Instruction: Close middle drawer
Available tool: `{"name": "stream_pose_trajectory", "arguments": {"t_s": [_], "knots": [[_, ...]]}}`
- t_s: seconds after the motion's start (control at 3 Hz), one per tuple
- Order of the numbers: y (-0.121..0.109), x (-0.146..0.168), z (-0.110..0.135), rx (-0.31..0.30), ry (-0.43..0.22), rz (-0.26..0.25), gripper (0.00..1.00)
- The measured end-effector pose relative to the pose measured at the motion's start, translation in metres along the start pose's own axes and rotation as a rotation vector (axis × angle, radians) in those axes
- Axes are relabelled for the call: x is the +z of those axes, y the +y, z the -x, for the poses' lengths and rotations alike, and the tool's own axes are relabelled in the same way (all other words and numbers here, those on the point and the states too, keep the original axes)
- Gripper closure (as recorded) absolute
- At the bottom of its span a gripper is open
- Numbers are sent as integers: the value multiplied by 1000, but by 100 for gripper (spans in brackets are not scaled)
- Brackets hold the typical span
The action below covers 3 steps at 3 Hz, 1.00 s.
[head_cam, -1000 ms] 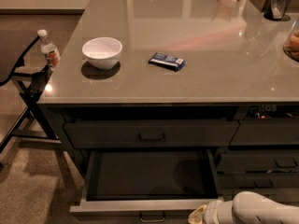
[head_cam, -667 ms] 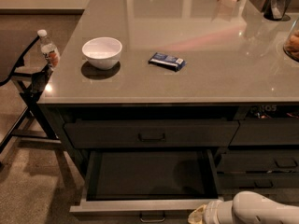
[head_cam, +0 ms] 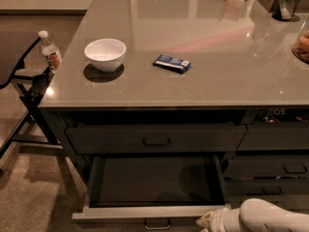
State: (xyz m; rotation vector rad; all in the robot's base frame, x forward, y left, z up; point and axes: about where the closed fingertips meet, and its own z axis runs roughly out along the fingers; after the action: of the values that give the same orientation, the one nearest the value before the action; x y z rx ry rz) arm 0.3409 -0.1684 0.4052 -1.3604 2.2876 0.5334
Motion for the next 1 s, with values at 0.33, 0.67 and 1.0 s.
{"name": "stream_pose_trajectory", "arguments": {"t_s": [0.33,0.67,1.0], "knots": [[-5,2,2,-7,-9,-10,4],[-25,7,14,-24,-60,-49,26],[-56,9,31,-47,-131,-84,49]]}}
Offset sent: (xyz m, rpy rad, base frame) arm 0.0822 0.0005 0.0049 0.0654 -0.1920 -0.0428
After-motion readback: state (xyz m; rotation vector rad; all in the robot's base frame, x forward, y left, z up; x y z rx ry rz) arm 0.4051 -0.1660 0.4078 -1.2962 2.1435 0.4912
